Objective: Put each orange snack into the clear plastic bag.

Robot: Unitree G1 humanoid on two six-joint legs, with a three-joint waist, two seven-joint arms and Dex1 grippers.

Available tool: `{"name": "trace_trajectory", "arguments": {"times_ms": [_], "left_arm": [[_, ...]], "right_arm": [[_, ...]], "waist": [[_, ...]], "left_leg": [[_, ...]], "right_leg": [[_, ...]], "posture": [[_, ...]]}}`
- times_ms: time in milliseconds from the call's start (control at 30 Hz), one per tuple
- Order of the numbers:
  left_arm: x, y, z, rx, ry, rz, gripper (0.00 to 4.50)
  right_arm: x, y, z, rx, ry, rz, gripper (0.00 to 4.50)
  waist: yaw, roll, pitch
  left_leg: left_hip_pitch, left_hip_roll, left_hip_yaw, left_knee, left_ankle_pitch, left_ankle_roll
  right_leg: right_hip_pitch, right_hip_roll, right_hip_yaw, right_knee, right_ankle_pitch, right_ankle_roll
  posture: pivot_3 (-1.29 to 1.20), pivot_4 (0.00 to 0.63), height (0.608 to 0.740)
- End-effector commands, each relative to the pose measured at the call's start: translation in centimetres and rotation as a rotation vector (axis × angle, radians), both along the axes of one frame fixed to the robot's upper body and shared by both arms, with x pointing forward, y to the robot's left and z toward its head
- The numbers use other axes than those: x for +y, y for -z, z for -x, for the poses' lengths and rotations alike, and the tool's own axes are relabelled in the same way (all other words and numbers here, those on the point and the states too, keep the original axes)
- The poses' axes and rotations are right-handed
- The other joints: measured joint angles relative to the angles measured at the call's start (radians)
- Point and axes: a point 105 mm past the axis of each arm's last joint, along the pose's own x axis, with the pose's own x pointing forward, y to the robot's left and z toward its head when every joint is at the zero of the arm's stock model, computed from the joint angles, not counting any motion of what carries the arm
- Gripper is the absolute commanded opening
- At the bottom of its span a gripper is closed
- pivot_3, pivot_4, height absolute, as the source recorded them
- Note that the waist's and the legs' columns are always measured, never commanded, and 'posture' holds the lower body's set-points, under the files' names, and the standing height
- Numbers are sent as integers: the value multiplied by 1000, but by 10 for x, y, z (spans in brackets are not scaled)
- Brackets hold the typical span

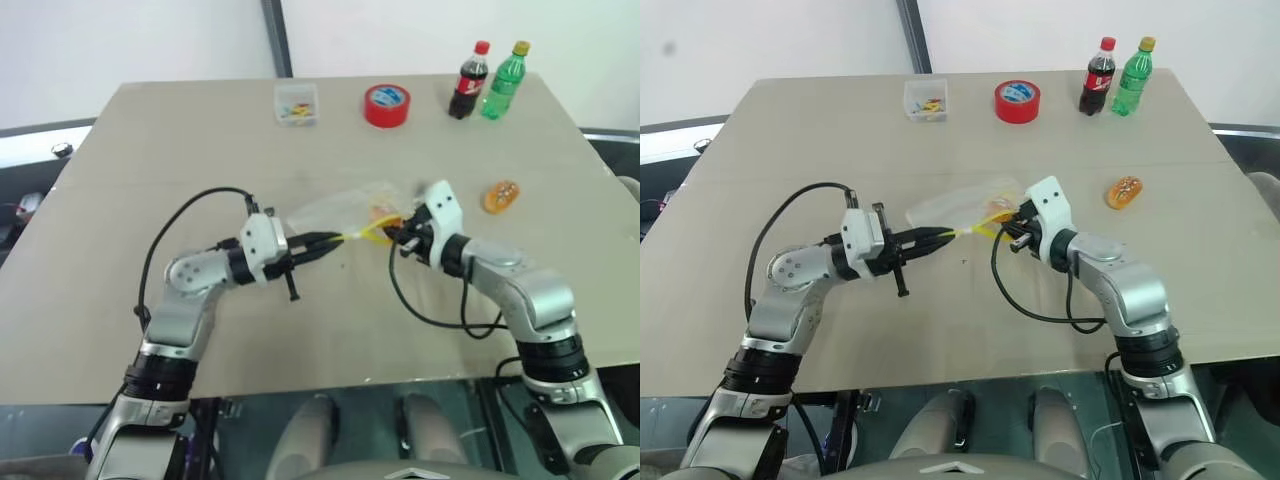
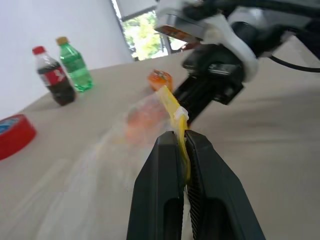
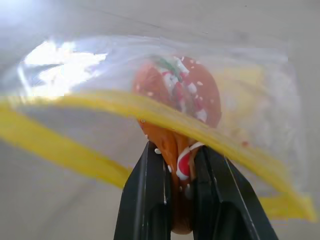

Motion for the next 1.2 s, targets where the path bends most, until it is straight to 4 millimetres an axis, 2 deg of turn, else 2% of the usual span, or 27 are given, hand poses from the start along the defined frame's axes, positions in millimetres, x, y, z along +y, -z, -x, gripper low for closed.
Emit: {"name": "trace_trajectory", "arguments": {"times_ms": [33,100,200,267,333,433,567,633,700,800,1000,1100,1200], "left_arm": [[1,-2,5,-39,29,-40,0],[2,0,5,-40,31,-54,0],[6,1,5,-27,17,-50,0],[11,1,3,-12,-15,-32,0],[15,0,0,-3,-44,-16,0],[18,1,1,-6,-49,-27,0],[17,2,1,-22,-57,-33,0],[16,0,-1,-39,-69,-22,0],[14,0,-4,-56,-77,-16,0],[8,-3,-14,-105,-90,-8,0],[-4,-10,-37,-178,-130,14,0],[-8,-7,-45,-210,-152,13,0],[-13,-1,-49,-202,-138,-15,0]], "right_arm": [[15,-8,-5,-9,-40,-64,28],[22,-6,-9,-12,-46,-64,28],[24,5,-25,-104,-9,86,28],[19,8,-34,-223,11,209,28],[14,7,-40,-301,39,255,28],[12,-2,-43,-256,90,104,28],[25,-8,-35,-96,71,-145,28],[27,-11,-36,-56,114,-215,28],[17,-12,-46,-49,226,-228,28],[-17,-14,-62,-176,446,-74,28],[-69,-28,-63,-431,608,273,28],[-78,-27,-59,-472,603,364,28],[-67,-27,-50,-482,522,351,28]], "waist": [[-3,0,0],[-5,0,0],[-7,0,0],[-6,0,0],[-6,0,0],[-8,0,0],[-10,0,0],[-9,0,0],[-8,1,0],[5,1,0],[-1,1,0],[-10,1,0],[-14,1,0]], "left_leg": [[0,0,0,0,0,0],[0,0,0,0,0,0],[0,-1,0,0,0,0],[0,-1,1,0,1,-1],[0,-1,1,0,2,-3],[-1,-1,1,0,2,-3],[0,1,2,-1,2,-3],[0,1,1,-1,2,-3],[0,1,2,-1,2,-3],[0,-1,1,-1,2,-3],[-1,-2,2,0,2,-4],[-1,-2,3,0,2,-4],[-1,-2,5,0,2,-4]], "right_leg": [[0,0,0,0,0,0],[0,0,0,0,0,0],[0,0,0,0,0,0],[-1,0,1,1,0,0],[-2,0,1,1,0,0],[-2,0,1,1,0,0],[-3,1,2,1,0,0],[-3,1,2,2,0,0],[-3,0,2,2,0,0],[-3,-1,2,3,0,0],[-4,-1,2,4,0,0],[-4,-1,3,4,0,0],[-5,0,4,4,0,0]], "posture": [[0,150,736],[0,150,736],[0,150,736],[0,150,736],[0,150,736],[0,150,736],[0,150,736],[0,150,736],[0,150,736],[0,150,736],[0,150,736],[0,150,736],[0,150,736]]}}
